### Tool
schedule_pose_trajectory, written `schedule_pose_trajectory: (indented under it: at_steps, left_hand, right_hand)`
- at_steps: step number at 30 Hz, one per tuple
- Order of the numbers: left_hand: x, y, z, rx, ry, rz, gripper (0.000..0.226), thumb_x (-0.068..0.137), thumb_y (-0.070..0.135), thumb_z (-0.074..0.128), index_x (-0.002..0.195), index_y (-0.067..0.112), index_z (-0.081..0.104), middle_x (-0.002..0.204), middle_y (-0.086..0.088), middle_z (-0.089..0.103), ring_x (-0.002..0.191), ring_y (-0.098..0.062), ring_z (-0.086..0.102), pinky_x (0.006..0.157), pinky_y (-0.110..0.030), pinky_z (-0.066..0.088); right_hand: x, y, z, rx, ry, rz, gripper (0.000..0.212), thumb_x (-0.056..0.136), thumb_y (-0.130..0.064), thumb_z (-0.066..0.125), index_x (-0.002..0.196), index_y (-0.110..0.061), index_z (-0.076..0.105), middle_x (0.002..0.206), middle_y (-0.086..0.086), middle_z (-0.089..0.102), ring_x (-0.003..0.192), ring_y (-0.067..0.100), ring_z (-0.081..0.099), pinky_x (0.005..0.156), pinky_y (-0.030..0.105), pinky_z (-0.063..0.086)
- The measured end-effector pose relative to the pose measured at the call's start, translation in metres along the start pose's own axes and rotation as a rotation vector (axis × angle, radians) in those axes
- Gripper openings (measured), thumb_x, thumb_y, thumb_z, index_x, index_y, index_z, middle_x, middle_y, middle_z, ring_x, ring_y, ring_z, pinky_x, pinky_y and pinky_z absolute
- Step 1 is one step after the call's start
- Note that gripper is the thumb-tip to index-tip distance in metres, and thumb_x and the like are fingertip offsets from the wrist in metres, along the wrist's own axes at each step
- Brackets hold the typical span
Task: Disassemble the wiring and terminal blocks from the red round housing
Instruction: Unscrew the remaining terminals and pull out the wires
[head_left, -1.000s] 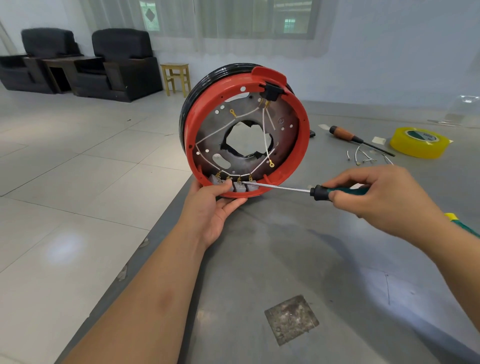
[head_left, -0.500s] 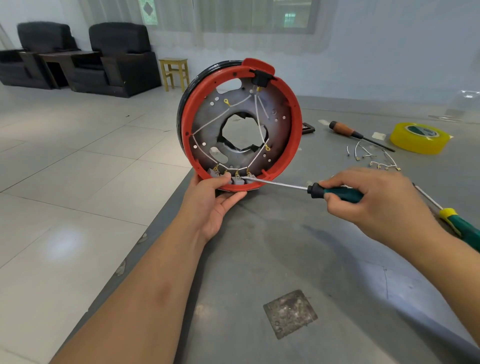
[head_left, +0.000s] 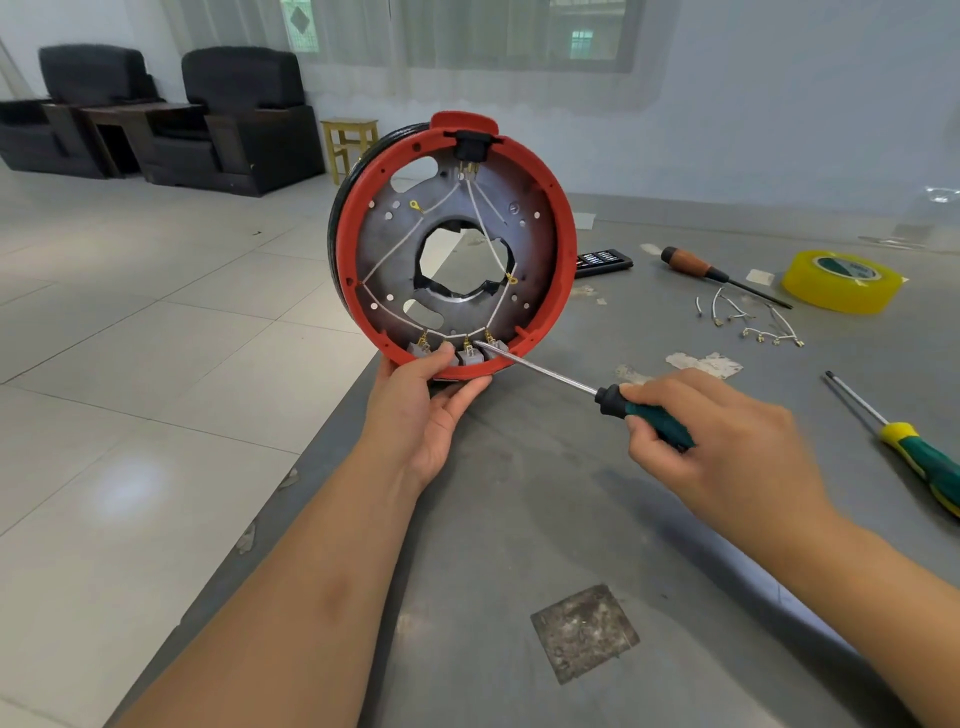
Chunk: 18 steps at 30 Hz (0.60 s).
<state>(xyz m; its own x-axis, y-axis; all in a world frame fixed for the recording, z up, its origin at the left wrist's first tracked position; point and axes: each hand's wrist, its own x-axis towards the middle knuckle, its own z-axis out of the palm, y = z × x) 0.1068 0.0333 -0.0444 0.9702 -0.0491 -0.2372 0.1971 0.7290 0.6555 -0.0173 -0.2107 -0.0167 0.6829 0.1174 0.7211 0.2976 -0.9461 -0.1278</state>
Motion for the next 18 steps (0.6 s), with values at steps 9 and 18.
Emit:
schedule_pose_trajectory:
  at_steps: [9, 18]
  left_hand:
    - [-0.001, -0.001, 0.005, 0.045, -0.012, 0.107, 0.056, 0.091, -0.014, 0.062, 0.136, 0.016, 0.046, 0.126, -0.019, 0.067, 0.097, -0.040, 0.078, 0.086, -0.062, 0.062]
    - [-0.008, 0.001, 0.005, 0.050, -0.044, 0.072, 0.042, 0.093, -0.005, 0.055, 0.131, 0.011, 0.045, 0.134, -0.023, 0.060, 0.110, -0.046, 0.072, 0.092, -0.064, 0.059]
  right_hand:
    - [0.007, -0.002, -0.010, 0.176, -0.047, 0.130, 0.020, 0.084, -0.028, 0.067, 0.101, -0.026, 0.077, 0.082, -0.017, 0.064, 0.070, 0.010, 0.055, 0.061, 0.031, 0.051]
    - [0.012, -0.017, -0.024, 0.012, -0.090, 0.064, 0.021, 0.082, -0.020, 0.074, 0.100, -0.029, 0.078, 0.089, -0.011, 0.071, 0.070, 0.022, 0.064, 0.055, 0.038, 0.053]
